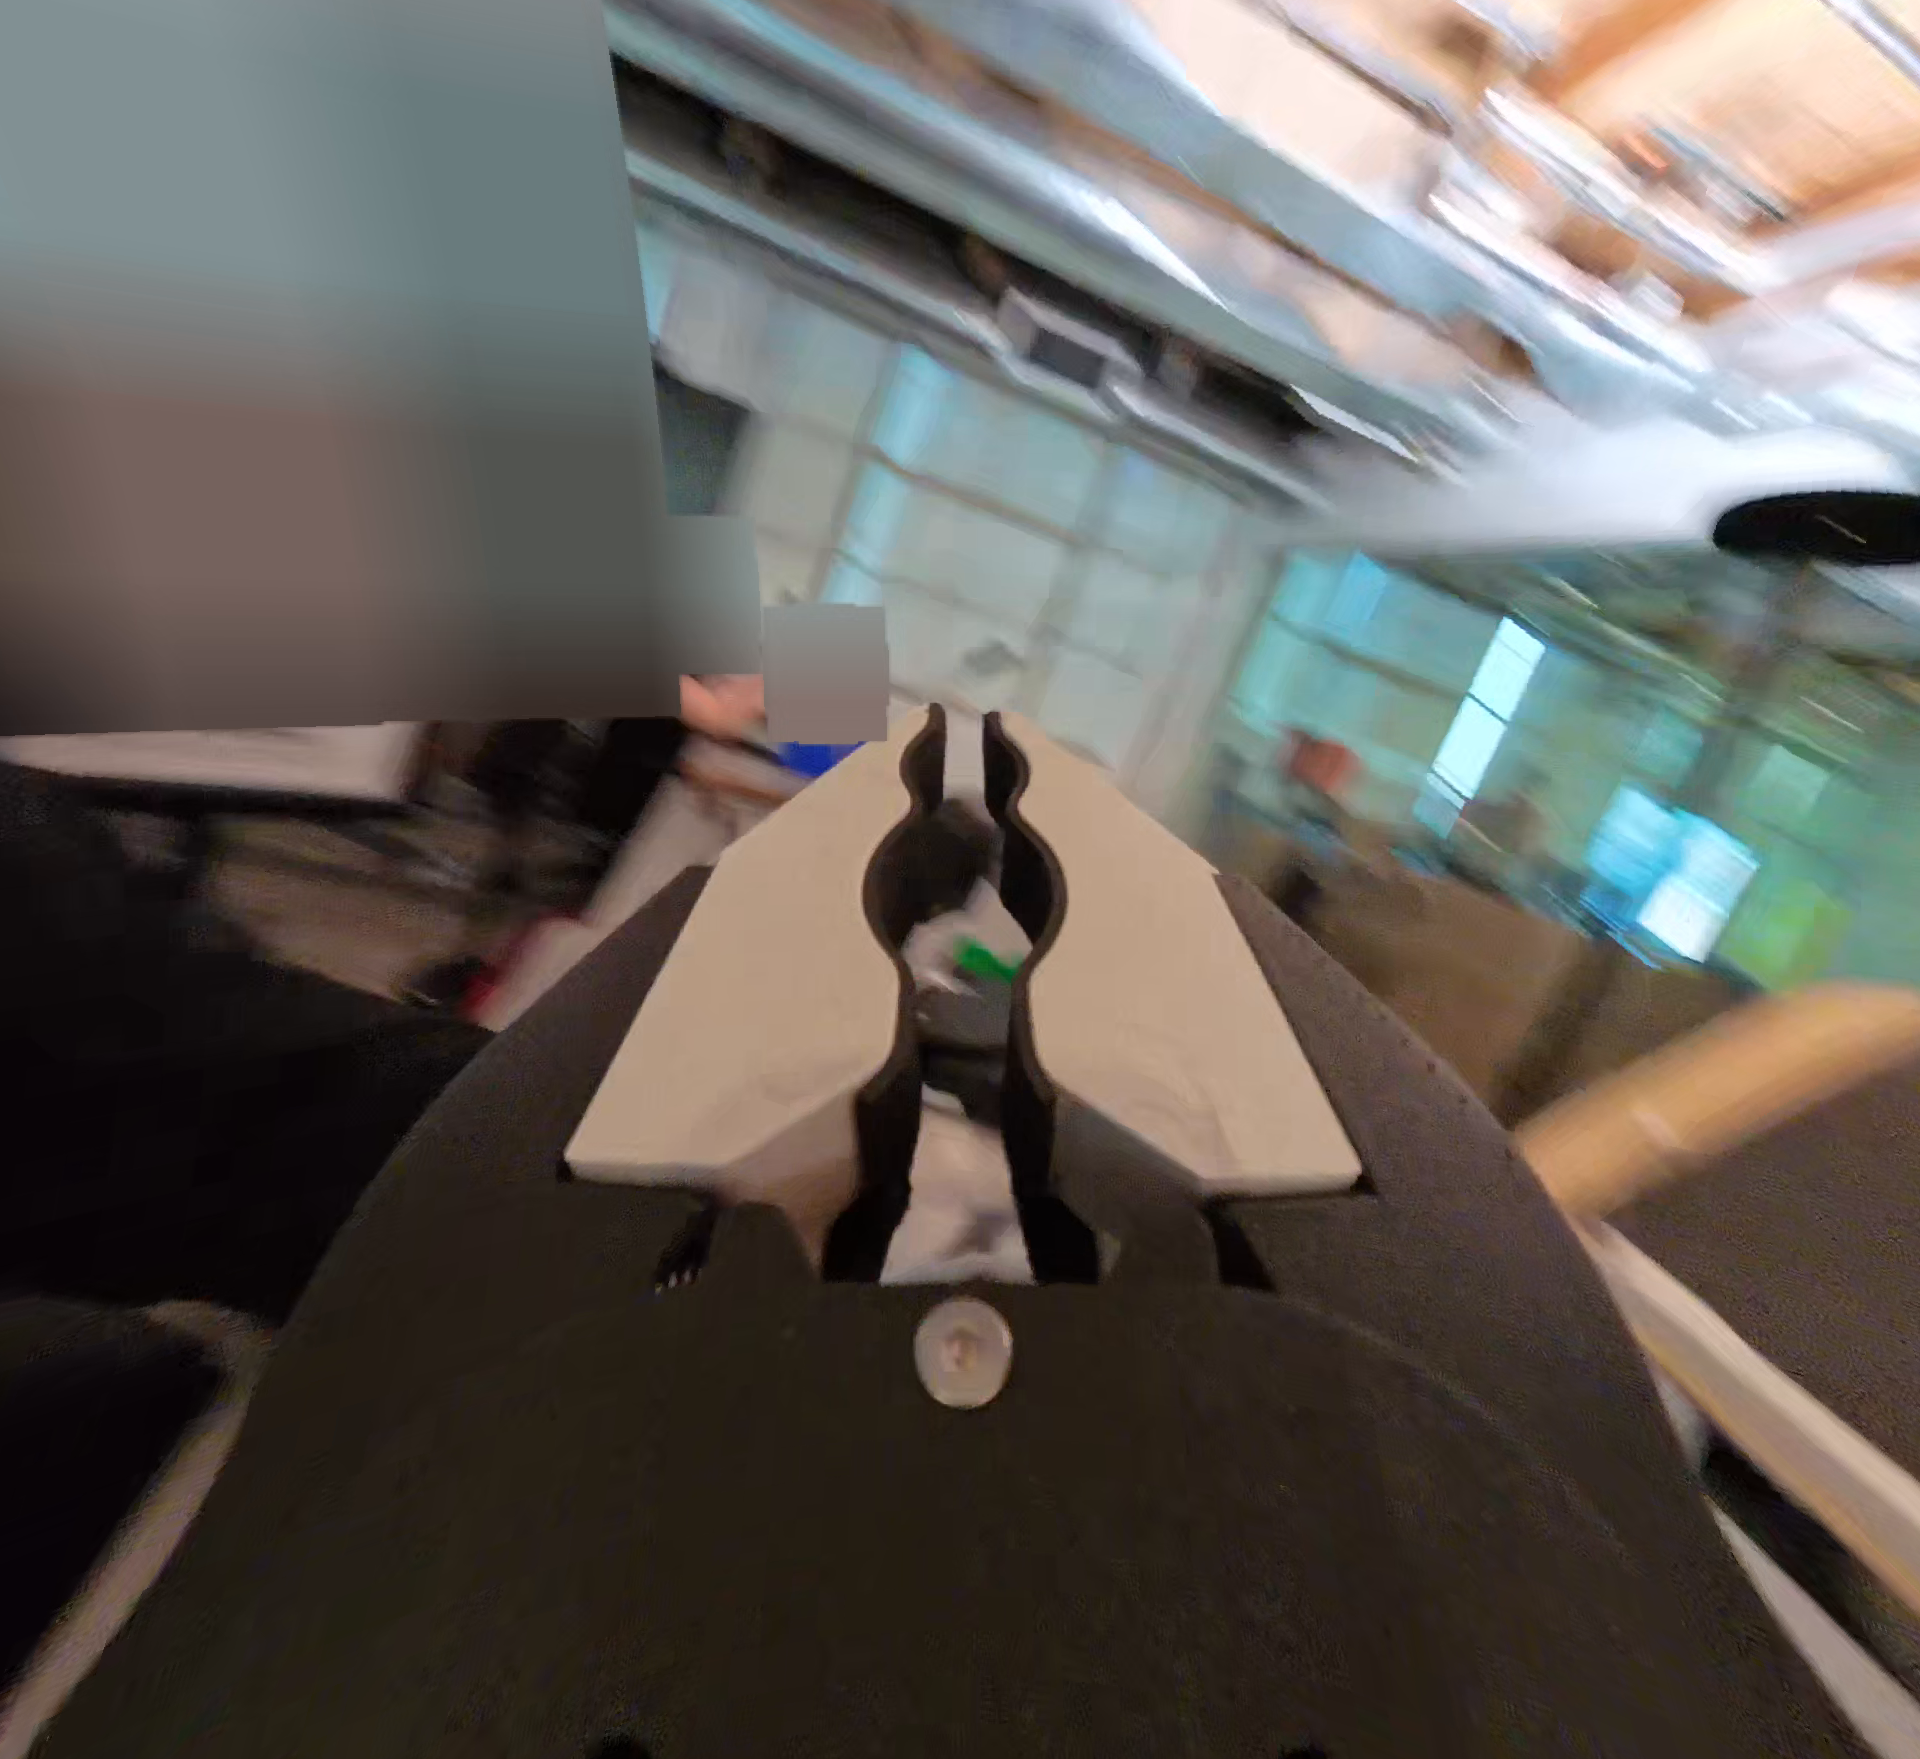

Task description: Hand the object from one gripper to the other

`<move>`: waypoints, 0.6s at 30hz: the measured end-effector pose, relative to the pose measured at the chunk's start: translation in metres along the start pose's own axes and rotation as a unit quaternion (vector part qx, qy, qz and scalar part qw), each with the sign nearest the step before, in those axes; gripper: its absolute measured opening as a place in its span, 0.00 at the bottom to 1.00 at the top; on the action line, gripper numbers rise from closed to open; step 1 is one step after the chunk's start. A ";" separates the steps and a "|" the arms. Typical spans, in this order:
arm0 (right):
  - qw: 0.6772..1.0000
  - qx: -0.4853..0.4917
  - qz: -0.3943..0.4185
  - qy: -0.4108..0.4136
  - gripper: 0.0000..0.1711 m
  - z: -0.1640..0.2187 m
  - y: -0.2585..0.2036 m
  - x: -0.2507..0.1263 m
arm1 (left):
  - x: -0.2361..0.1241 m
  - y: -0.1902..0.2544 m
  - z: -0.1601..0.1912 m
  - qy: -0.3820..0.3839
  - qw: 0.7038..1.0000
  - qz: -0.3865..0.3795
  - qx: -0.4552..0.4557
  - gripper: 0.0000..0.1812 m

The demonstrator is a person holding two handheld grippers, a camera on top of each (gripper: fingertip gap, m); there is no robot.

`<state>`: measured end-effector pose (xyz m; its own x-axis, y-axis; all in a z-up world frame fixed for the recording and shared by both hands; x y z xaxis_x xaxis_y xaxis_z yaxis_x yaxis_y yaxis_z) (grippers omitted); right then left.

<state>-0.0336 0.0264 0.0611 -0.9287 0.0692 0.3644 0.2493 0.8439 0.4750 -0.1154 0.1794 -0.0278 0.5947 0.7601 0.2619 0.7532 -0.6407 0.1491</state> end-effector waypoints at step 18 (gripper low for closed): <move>0.896 0.052 0.331 -0.290 0.79 0.185 0.019 0.051 | 0.025 -0.137 0.078 -0.055 0.889 -0.453 0.039 0.40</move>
<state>-0.1270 0.1442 -0.0596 -0.5812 0.8125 0.0455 0.7991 0.5594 0.2201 -0.1819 0.2946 -0.1163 -0.2447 0.9692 -0.0284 0.9518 0.2457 0.1836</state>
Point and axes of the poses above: each gripper's, where its closed fingertips meet, x out along the fingers, z out of its underside, y = z × x across the jaws, the point moved 4 cm from there along -x, back along the fingers, and after that the axes turned 10 degrees about -x, right-handed, at the moved point
